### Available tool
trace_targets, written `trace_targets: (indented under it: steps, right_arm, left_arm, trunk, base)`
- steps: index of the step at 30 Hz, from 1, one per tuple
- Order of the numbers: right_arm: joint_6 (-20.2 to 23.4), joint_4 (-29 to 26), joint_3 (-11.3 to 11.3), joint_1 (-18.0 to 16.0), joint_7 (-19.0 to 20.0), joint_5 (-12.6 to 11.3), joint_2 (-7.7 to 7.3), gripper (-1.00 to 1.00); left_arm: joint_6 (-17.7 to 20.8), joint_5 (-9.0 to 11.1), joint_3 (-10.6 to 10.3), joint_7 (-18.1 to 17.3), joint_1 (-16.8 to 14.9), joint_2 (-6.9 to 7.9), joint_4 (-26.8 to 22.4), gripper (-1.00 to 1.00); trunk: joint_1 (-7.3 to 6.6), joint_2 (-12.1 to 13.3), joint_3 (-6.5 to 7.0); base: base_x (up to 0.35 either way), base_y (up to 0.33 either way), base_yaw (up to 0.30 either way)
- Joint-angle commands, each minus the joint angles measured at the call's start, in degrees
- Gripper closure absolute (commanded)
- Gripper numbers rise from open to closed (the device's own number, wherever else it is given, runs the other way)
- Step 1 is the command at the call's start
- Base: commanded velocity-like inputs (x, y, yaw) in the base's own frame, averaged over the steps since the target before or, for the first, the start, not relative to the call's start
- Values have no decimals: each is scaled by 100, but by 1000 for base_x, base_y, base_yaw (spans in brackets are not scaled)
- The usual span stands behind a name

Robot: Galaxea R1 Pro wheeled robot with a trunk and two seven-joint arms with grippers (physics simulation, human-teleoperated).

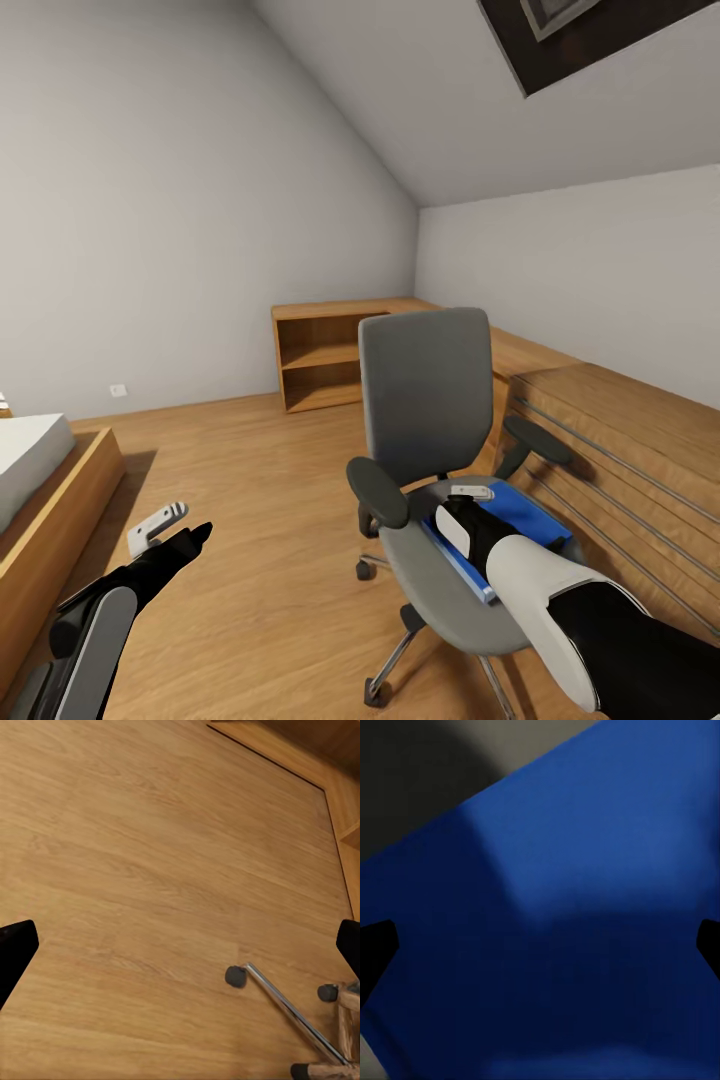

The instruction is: In the bedroom, organize the workspace by keeping the computer under the desk, ensuring the monitor is on the desk, placing the keyboard on the desk next to the monitor, placing the mouse on the desk next to the keyboard, moving the folder from the swivel chair onto the desk next to the mouse, stacking the notebook on top of the folder with the pen on top of the notebook, and positioning the swivel chair next to the desk.

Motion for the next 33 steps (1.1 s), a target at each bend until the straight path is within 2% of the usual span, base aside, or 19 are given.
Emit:
trace_targets:
  steps: [1,33]
  right_arm:
    - [33,-11,49,-3,-32,-49,-1,-100]
    - [12,-12,37,-1,-32,-39,-4,-100]
  left_arm:
    - [17,62,1,50,-4,2,-7,-100]
    - [17,58,-4,50,-4,-7,-7,-100]
  trunk:
    - [-1,-3,-6]
    - [-1,-3,-6]
  base:
    - [-11,0,0]
    - [-3,0,0]
